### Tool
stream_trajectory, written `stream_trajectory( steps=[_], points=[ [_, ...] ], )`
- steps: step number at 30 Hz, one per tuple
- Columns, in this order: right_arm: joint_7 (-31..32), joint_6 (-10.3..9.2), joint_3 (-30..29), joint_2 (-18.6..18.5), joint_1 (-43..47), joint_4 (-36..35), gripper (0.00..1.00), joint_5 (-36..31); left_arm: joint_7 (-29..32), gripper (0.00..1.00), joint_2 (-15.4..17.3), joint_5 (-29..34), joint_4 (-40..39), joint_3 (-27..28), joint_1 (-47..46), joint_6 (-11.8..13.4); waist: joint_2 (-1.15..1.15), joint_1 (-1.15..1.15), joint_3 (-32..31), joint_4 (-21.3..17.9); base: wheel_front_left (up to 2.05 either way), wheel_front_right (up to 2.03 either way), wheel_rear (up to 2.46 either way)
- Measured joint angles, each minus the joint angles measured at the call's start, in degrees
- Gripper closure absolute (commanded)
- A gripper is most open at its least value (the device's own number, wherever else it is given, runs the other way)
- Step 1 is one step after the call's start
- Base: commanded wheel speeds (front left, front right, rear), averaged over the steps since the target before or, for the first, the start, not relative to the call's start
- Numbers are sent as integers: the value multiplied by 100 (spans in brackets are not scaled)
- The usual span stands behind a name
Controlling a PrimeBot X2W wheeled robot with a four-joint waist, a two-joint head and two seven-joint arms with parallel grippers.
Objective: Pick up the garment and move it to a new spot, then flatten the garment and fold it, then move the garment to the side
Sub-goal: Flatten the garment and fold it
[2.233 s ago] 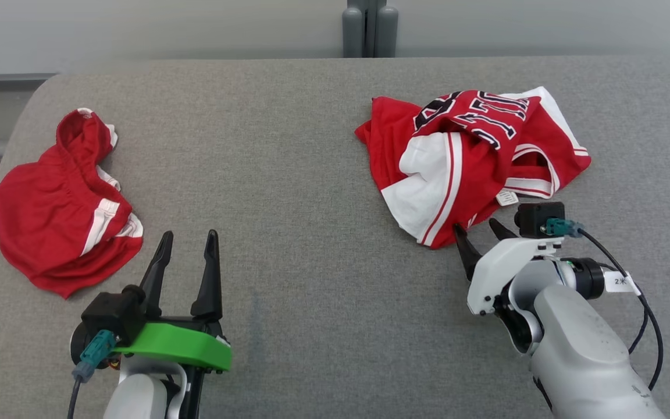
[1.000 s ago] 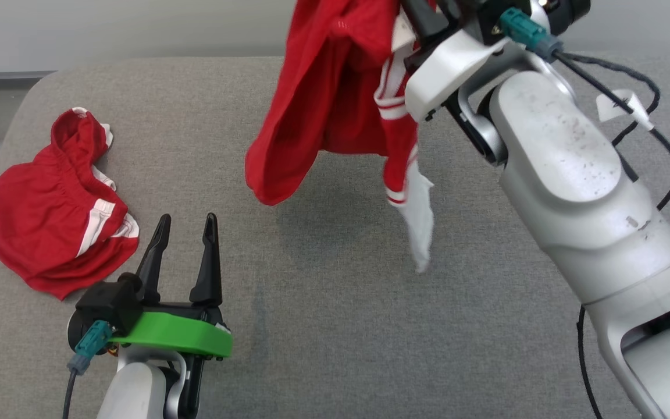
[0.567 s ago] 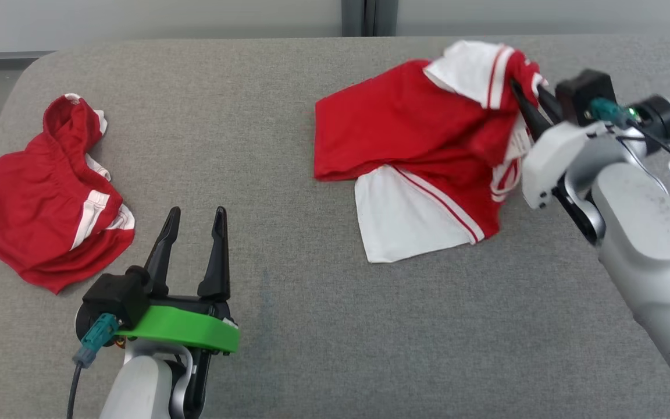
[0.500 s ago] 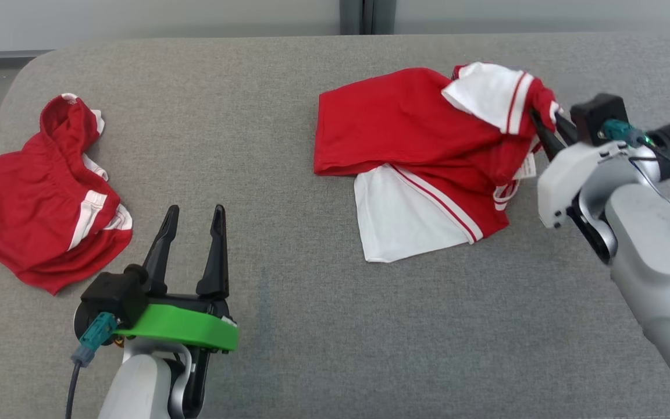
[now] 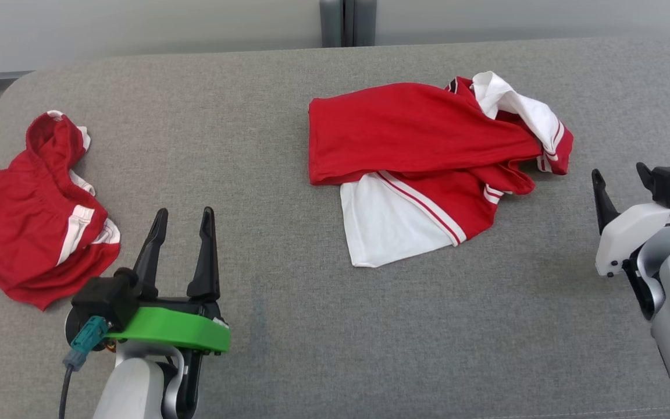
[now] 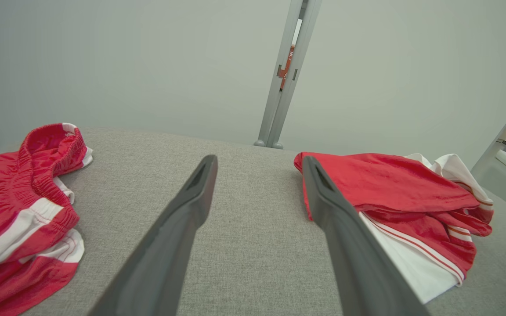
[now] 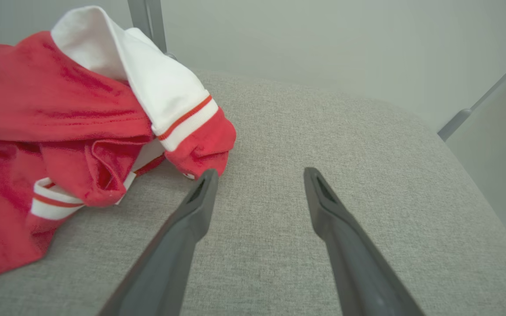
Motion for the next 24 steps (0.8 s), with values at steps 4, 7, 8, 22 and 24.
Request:
stream_trajectory(
  steps=[4, 7, 8, 22, 24],
  points=[
    [147, 0, -253, 280, 255, -488, 0, -339, 0, 0, 0, -3, -9, 29, 34, 5, 0, 0, -55, -63, 0, 0, 0],
    [431, 0, -261, 428, 280, -781, 0, -533, 0, 0, 0, -8, -27, 15, 34, 5, 0, 0, -43, -86, 0, 0, 0],
    [539, 0, -236, 465, 271, -838, 0, -588, 0, 0, 0, -8, -31, 5, 32, 5, 0, 0, -27, -82, 0, 0, 0],
    [1126, 0, -433, 438, -372, -328, 0, -1440, -1, 0, -1, -32, -82, -197, -150, -2, 0, 0, 290, 273, 0, 0, 0],
    [1115, 0, -538, 448, -430, -227, 0, -1514, 0, 0, -1, -32, -91, -190, -151, -2, 0, 0, 333, 332, 0, 0, 0]
  ],
)
